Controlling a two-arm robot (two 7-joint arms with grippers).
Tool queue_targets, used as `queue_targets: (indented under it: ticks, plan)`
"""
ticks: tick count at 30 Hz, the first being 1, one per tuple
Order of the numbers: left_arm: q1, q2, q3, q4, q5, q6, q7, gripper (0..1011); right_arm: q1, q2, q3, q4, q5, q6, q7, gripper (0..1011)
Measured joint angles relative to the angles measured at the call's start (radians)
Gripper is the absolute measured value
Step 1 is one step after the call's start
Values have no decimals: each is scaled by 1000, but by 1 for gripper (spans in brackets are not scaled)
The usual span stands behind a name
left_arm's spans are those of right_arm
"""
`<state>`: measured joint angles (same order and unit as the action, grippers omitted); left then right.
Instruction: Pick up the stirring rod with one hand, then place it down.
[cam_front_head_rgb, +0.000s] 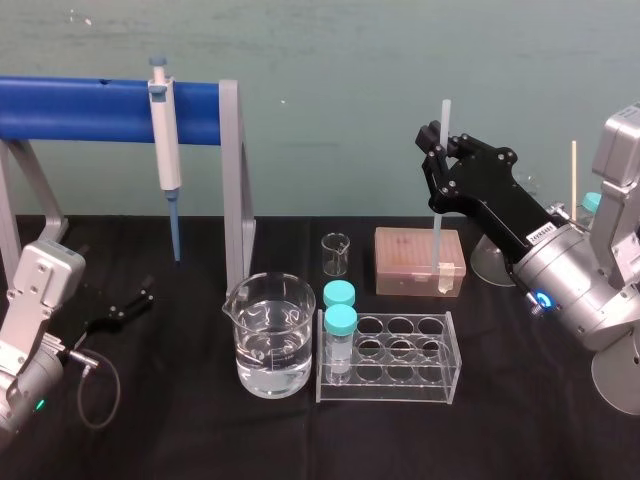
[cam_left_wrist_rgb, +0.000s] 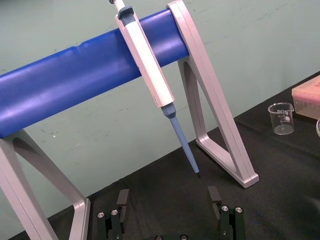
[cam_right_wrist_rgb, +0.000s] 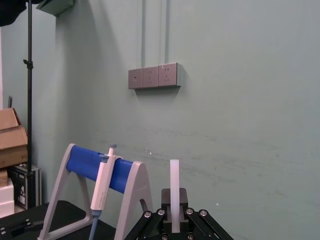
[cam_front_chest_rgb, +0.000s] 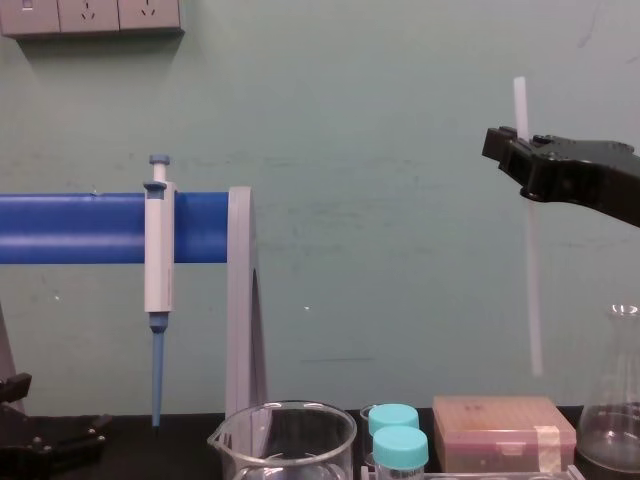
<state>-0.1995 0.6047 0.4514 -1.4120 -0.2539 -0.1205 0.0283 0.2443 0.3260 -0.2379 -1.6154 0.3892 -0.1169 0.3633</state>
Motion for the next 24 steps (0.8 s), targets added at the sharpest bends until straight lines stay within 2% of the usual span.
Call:
queue_targets:
  ticks: [6, 14, 19, 24]
  plan:
    - [0, 0, 0, 0, 0, 0, 0, 1000, 5, 5, -1, 17, 8, 4, 17, 72]
    - [0, 0, 0, 0, 0, 0, 0, 1000, 19, 37, -18, 85, 86, 2, 125, 71]
    - [0, 0, 0, 0, 0, 0, 0, 1000, 30, 53, -46, 159, 119, -29, 188, 72]
    - [0, 0, 0, 0, 0, 0, 0, 1000, 38, 50, -65, 220, 144, -72, 230, 72]
